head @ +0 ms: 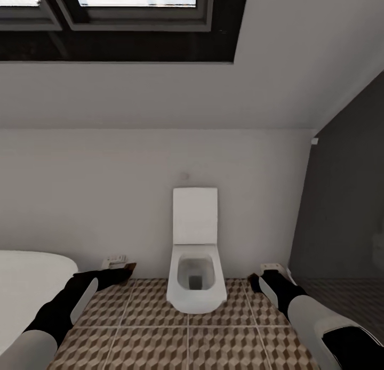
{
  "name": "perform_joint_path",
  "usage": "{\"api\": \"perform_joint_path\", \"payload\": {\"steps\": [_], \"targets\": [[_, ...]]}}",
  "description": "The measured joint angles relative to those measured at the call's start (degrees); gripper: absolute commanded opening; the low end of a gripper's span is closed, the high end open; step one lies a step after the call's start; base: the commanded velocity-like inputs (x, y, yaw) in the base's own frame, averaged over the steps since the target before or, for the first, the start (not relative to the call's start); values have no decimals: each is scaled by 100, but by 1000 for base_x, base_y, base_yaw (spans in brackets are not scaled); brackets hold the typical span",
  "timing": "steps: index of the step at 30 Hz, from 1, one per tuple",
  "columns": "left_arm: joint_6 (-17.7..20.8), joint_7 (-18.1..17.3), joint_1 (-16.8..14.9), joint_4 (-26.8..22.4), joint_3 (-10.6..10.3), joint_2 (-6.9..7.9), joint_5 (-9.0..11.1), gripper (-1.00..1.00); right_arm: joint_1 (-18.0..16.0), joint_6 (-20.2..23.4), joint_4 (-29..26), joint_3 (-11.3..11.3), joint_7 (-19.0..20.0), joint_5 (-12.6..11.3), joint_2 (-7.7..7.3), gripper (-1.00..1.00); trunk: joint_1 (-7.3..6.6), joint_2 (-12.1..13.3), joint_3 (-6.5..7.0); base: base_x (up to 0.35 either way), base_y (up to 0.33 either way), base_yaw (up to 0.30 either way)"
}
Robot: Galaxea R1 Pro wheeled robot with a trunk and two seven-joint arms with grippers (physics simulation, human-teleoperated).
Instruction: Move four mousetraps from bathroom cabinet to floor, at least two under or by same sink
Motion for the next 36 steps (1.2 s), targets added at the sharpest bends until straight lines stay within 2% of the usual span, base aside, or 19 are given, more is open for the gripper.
{"api": "perform_joint_path", "payload": {"steps": [8, 22, 36], "targets": [[22, -7, 1, 0, -3, -4, -4, -100, 0, -12, 1, 0, -7, 0, 0, -100, 0, 0, 0, 323, 0, 0], [31, 15, 1, 10, -3, -116, 3, -100, 0, -235, 3, -2, 1, 15, -2, -100, 0, 0, 0, 323, -3, 0], [31, 18, 1, 17, -3, -156, 14, -100, 0, -240, 3, 4, 21, 10, -41, -100, 0, 0, 0, 315, -89, 0]]}}
